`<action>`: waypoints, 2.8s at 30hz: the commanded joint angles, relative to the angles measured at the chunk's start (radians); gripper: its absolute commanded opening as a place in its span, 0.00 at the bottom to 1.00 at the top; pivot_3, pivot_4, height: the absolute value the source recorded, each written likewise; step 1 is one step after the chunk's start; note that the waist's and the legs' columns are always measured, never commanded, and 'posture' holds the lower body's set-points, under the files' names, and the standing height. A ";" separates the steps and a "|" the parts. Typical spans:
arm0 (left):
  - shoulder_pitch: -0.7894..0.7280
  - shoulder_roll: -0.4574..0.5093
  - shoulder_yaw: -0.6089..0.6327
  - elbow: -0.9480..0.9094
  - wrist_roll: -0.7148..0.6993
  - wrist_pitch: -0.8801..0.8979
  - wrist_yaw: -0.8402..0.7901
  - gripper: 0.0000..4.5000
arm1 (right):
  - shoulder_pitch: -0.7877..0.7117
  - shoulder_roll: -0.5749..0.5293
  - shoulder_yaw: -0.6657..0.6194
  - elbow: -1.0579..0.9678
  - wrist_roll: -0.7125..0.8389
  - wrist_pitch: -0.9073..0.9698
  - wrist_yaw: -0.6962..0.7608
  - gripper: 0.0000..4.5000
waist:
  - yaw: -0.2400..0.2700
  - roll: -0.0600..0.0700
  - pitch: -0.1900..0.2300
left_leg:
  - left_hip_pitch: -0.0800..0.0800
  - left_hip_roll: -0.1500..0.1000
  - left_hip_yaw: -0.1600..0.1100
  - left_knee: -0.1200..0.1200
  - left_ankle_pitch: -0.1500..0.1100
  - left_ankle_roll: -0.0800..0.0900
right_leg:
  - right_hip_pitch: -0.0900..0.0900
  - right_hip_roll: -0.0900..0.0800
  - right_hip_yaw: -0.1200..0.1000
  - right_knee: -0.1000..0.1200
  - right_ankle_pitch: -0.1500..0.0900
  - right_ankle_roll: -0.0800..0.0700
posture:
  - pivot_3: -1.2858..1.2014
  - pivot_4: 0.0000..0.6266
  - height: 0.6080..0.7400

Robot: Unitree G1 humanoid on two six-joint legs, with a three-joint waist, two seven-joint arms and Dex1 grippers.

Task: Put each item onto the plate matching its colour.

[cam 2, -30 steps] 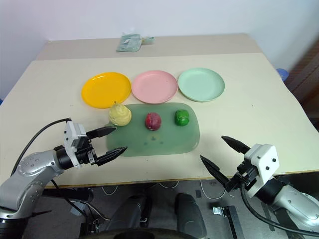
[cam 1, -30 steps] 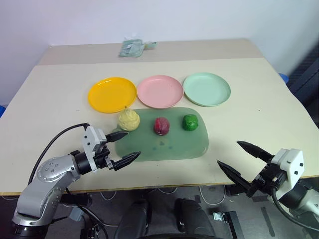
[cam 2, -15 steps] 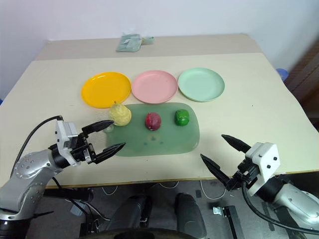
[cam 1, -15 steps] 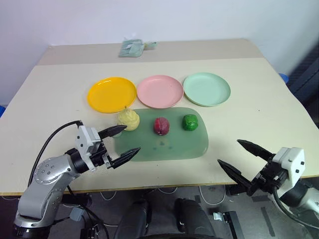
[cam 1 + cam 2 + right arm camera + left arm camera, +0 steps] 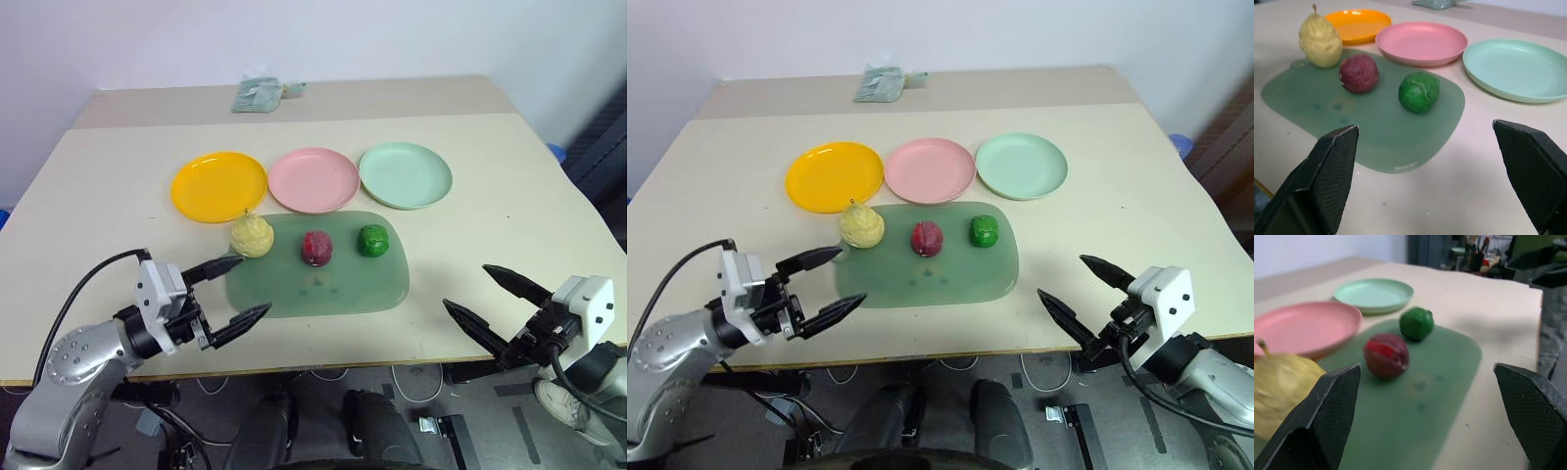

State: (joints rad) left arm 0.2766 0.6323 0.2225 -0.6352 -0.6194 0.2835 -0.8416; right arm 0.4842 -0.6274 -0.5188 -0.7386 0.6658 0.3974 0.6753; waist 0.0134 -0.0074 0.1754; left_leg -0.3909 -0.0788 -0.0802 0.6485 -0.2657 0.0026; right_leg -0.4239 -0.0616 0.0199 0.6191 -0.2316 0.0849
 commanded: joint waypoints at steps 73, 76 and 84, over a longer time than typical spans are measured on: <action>-0.403 -0.248 -0.048 0.345 0.176 0.122 0.445 0.99 | -0.783 0.114 0.484 0.437 -0.201 -0.097 0.069 1.00 | 0.023 0.001 -0.001 | -0.001 0.025 0.022 0.004 0.001 -0.007 | 0.000 -0.002 -0.021 -0.003 0.015 -0.005 | 0.52 0.24 1.00; -0.406 -0.248 -0.051 0.336 0.173 0.132 0.446 0.99 | -0.780 0.116 0.487 0.428 -0.202 -0.094 0.064 1.00 | 0.021 0.001 -0.001 | -0.001 0.025 0.022 0.004 0.001 -0.007 | 0.000 -0.002 -0.021 -0.003 0.015 -0.005 | 0.52 0.24 1.00; -0.431 -0.248 -0.061 0.306 0.171 0.185 0.458 0.99 | -0.774 0.109 0.478 0.411 -0.196 -0.079 0.061 1.00 | 0.023 0.001 -0.001 | -0.001 0.025 0.022 0.005 0.001 -0.007 | 0.000 -0.002 -0.021 -0.003 0.015 -0.005 | 0.52 0.24 1.00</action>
State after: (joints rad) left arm -0.1379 0.3831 0.1691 -0.2846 -0.4460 0.4626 -0.3876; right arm -0.2856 -0.5142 -0.0112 -0.2787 0.4538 0.3219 0.7387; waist 0.0365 -0.0066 0.1748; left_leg -0.3916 -0.0538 -0.0583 0.6530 -0.2651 -0.0045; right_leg -0.4241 -0.0638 -0.0011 0.6163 -0.2167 0.0801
